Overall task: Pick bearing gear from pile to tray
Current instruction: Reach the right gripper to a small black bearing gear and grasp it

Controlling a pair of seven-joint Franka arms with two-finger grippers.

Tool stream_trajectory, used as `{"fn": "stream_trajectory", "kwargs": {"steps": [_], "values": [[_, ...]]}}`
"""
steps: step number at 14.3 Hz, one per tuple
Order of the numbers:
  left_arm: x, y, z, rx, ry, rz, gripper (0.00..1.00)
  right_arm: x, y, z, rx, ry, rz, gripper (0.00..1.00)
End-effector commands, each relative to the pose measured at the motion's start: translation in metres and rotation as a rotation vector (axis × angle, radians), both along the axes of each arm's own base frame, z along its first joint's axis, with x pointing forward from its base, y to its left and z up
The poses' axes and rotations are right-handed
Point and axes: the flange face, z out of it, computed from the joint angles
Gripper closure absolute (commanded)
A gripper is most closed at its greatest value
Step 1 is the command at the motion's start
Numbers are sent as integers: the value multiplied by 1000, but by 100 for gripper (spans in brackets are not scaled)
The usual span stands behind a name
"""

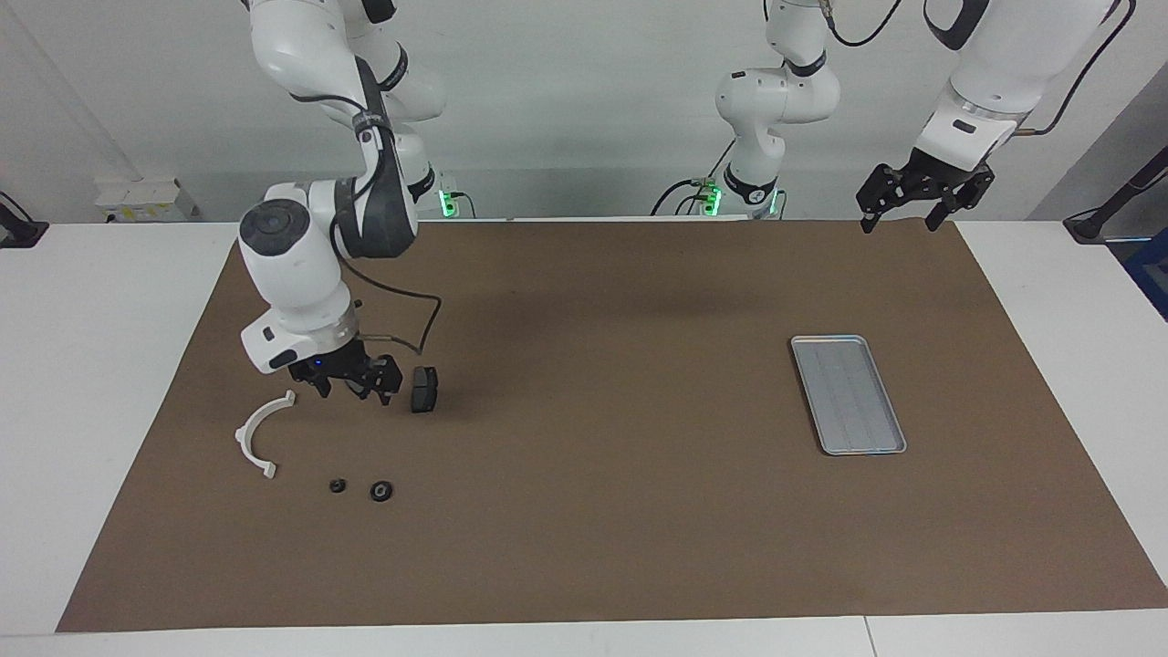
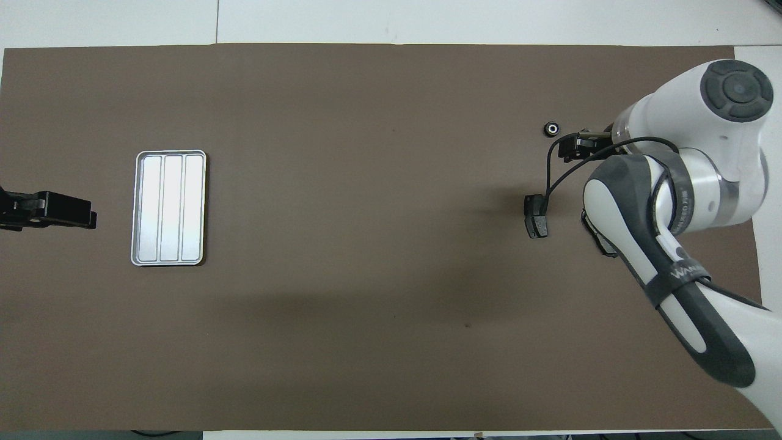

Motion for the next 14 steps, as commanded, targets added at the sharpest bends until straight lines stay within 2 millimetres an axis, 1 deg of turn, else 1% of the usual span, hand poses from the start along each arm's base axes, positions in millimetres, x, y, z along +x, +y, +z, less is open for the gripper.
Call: {"fn": "stream_trajectory", "kwargs": {"steps": [1,2,3,4,7,8,10,12,13,14], "values": [[-6,1,1,-10,2,1,0,41,0,-27,-26,-8,-85,0],[-6,1,1,-10,2,1,0,53,10,-38,-26,-10,-117,0],[-6,1,1,-10,2,1,0,59,21,-54,-31,0,-128,0],[-6,1,1,-10,2,1,0,65,21,-66,-32,3,-158,0],[-6,1,1,-10,2,1,0,79,20,-89,-31,6,-195,0],[-6,1,1,-10,2,1,0,84,21,-88,-29,-3,-197,0],[-6,1,1,-10,4,1,0,85,18,-96,-31,2,-201,1],[-6,1,1,-10,4,1,0,85,18,-97,-23,-1,-223,2],[-6,1,1,-10,4,1,0,85,19,-97,-19,-5,-240,5],[-6,1,1,-10,2,1,0,85,19,-96,-13,-6,-250,10]]}}
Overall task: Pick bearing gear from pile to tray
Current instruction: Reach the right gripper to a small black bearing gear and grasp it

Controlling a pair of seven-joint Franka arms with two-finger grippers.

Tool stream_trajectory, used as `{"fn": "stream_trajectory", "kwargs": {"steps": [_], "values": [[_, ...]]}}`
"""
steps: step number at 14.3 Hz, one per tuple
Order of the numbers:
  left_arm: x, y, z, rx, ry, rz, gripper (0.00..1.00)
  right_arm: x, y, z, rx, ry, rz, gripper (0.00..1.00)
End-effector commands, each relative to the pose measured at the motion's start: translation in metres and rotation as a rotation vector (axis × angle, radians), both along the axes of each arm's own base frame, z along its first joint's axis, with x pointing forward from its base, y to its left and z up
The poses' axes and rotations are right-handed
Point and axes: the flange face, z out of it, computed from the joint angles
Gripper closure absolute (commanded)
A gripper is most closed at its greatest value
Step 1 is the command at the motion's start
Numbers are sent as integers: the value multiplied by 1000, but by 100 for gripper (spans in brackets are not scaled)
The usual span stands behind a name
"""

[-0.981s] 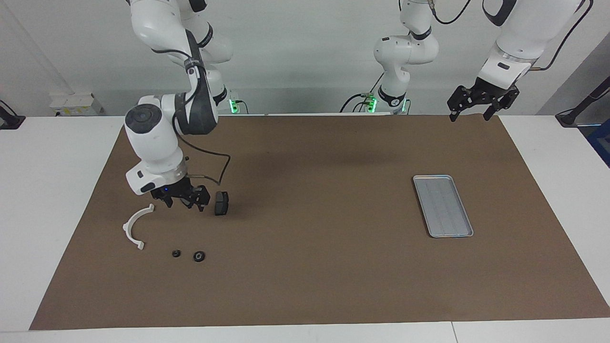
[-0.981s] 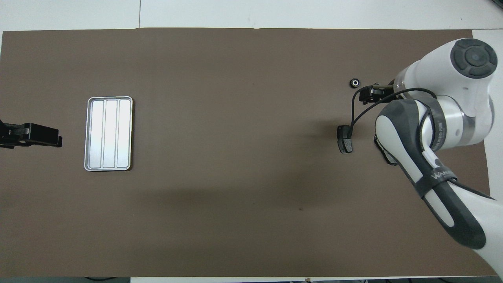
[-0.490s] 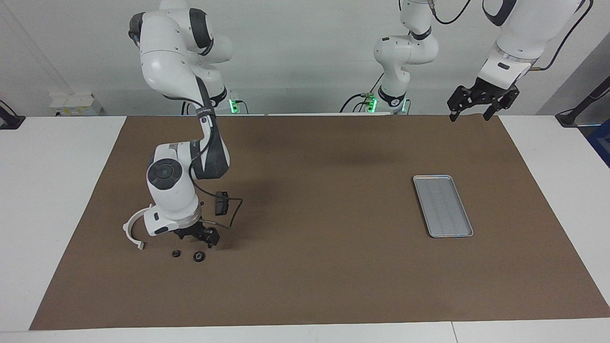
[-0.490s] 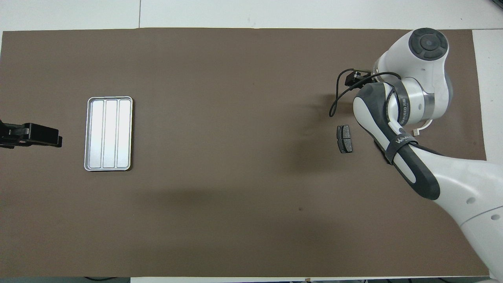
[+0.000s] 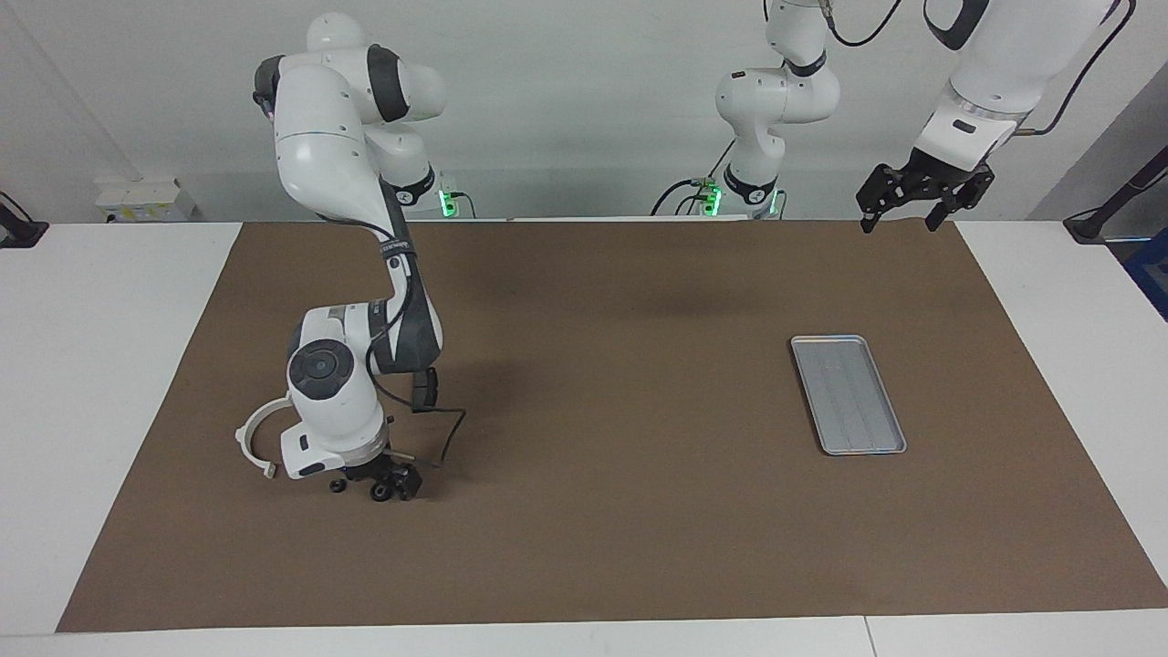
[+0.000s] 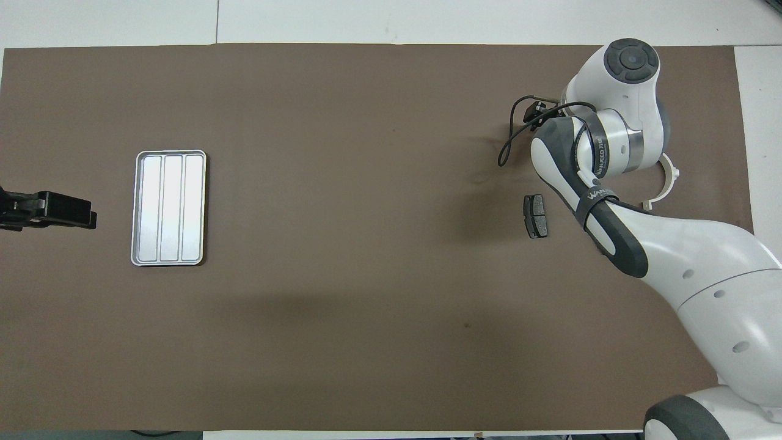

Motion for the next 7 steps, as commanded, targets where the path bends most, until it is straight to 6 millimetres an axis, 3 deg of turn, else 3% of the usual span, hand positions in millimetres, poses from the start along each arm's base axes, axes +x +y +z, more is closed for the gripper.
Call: {"fn": "stream_trajectory", "kwargs": {"steps": [1,3,7], "values": [[-6,1,1,-10,2,1,0,5,0,1,7,-8,-45,18],[-6,1,1,-10,2,1,0,8,1,4,43,-33,-79,42],[-6,1,1,-10,2,1,0,8,-3,0,51,-56,-84,57]]}}
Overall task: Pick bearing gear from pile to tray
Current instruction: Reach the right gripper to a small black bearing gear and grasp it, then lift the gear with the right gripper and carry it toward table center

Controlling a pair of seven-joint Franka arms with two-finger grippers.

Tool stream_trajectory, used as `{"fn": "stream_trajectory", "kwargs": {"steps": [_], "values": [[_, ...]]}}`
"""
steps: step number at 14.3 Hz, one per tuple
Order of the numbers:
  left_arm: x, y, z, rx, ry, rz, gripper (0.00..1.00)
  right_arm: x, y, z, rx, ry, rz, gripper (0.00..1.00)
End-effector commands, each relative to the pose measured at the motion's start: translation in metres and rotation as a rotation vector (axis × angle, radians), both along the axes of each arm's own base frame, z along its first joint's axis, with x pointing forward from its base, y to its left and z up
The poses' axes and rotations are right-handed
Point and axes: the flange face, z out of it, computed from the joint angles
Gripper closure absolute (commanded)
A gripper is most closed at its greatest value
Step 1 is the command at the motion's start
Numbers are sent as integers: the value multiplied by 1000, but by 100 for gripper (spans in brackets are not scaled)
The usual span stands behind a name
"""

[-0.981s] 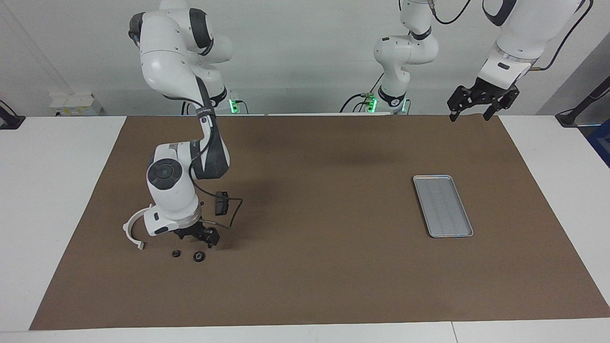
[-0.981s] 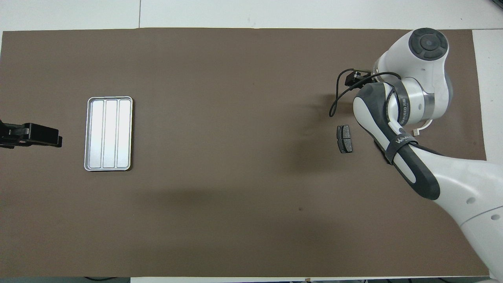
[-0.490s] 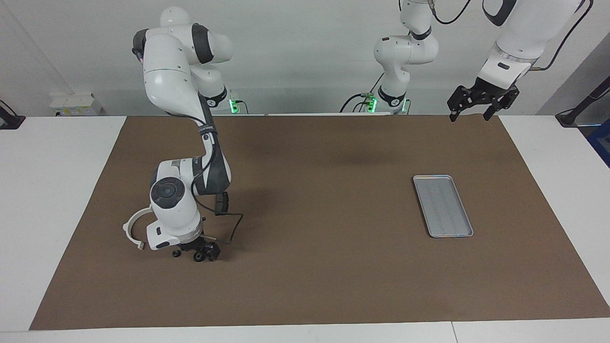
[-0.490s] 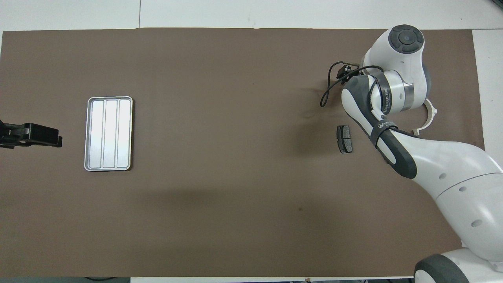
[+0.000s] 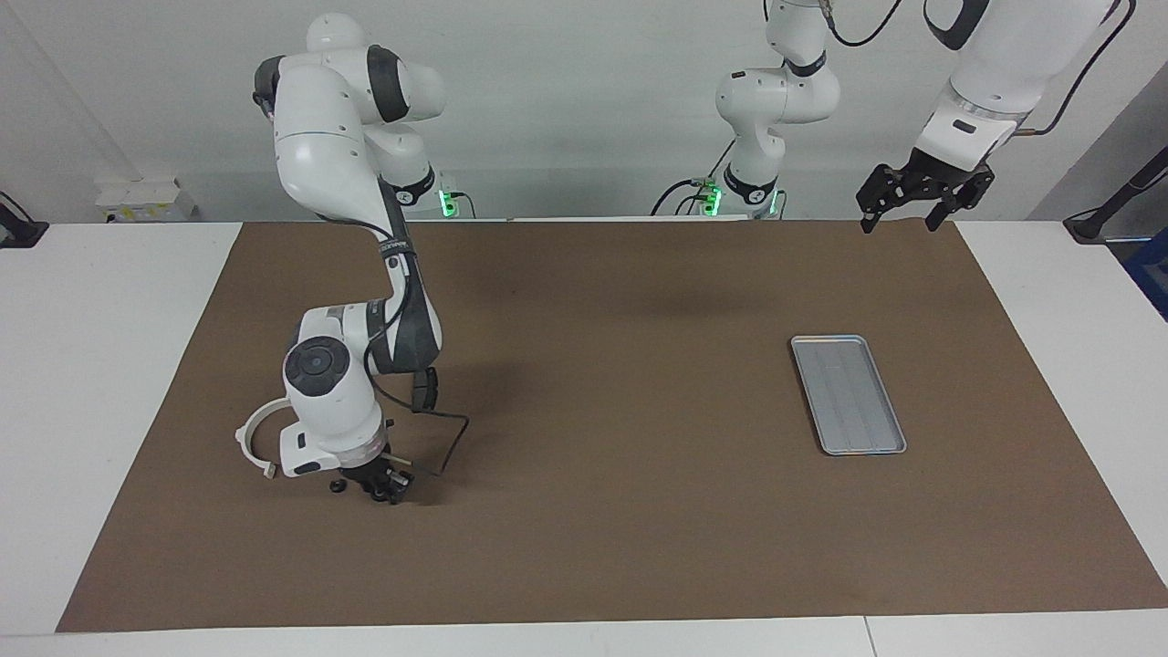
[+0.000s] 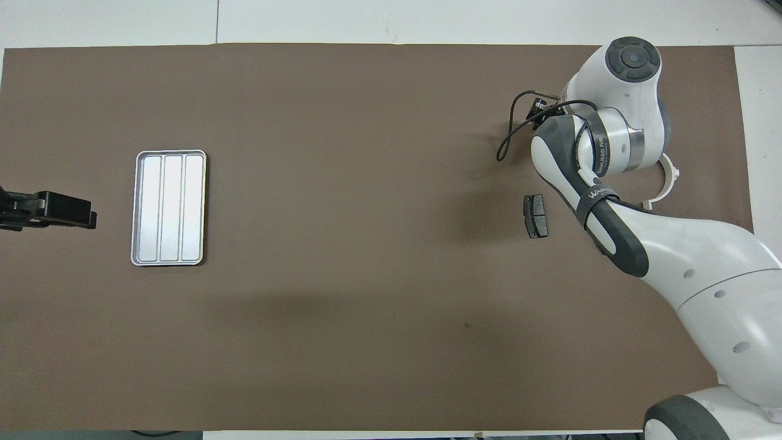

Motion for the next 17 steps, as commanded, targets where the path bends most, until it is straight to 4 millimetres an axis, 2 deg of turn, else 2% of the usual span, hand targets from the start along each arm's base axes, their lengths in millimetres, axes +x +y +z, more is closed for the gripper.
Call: {"fn": "stream_trajectory", "kwargs": {"steps": [1,2,5,7,10,12,14,16,17], "values": [[-6,1,1,-10,2,1,0,3,-3,-3,19,-14,-26,72],[-6,1,1,-10,4,1,0,3,-2,-3,20,-12,-25,100],[-6,1,1,-10,2,1,0,-3,-4,-1,-3,68,-13,100],[-6,1,1,-10,2,1,0,-2,0,35,-14,110,0,100],[-6,1,1,-10,2,1,0,-24,18,123,-27,154,105,100],[-6,1,1,-10,2,1,0,-50,44,176,-31,184,152,100],[-6,1,1,-10,2,1,0,-81,83,224,-40,193,203,100],[-6,1,1,-10,2,1,0,-118,144,269,-36,156,213,100],[-6,1,1,-10,2,1,0,-134,172,281,-6,140,147,100]]}}
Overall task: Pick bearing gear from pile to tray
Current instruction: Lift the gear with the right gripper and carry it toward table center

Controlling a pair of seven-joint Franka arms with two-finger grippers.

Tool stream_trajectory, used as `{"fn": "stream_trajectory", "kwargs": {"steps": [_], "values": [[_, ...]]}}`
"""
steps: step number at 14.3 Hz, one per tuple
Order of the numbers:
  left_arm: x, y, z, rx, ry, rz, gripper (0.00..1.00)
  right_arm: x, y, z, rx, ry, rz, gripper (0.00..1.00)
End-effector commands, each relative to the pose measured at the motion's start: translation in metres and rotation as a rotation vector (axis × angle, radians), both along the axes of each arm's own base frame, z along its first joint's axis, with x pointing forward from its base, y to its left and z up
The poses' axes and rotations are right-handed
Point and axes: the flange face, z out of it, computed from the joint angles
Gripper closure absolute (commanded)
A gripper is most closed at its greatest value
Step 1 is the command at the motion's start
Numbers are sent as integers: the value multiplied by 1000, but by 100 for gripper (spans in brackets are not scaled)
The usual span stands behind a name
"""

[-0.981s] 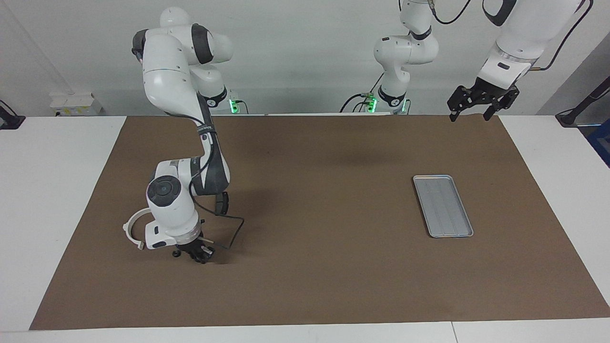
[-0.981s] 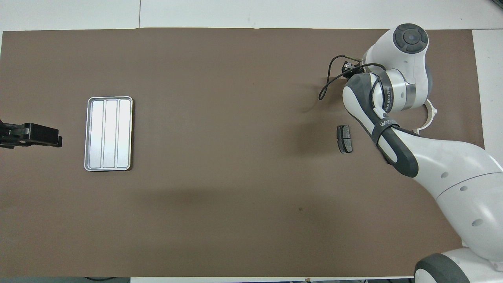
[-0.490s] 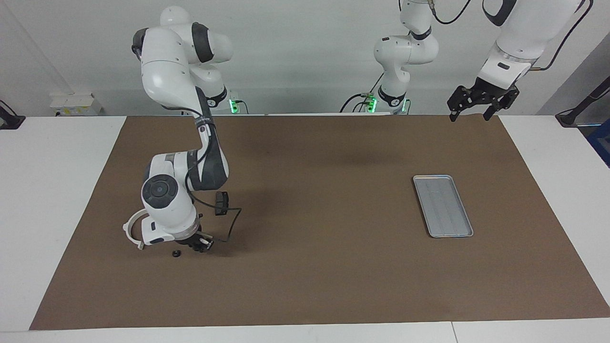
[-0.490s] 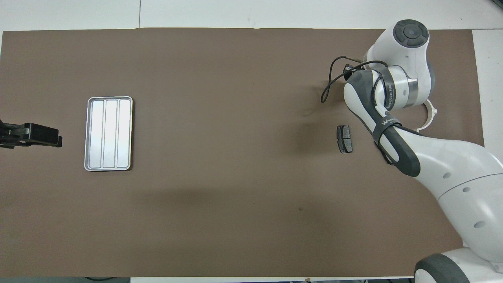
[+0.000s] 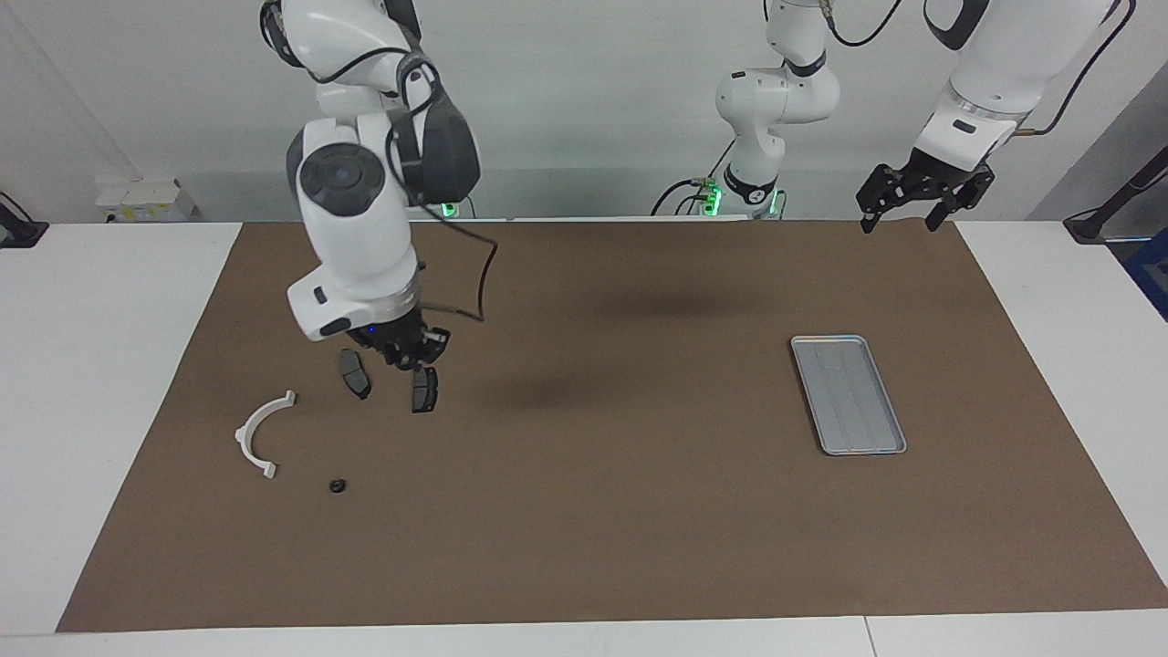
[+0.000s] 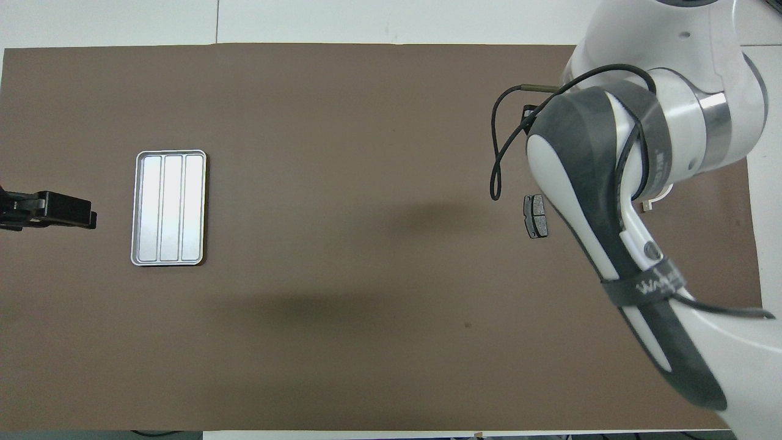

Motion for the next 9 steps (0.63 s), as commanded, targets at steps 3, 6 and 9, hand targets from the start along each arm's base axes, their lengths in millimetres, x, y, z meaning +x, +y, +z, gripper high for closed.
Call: {"fn": "stream_trajectory", "kwargs": {"steps": [3,6,9], "values": [[-6,1,1,-10,2,1,0,-70,136,19,77,-45,-278,100],[-6,1,1,-10,2,1,0,-99,203,-30,114,-56,-410,100],[-8,-14,1,-9,7,-28,0,-111,237,-95,139,-92,-454,100]]}}
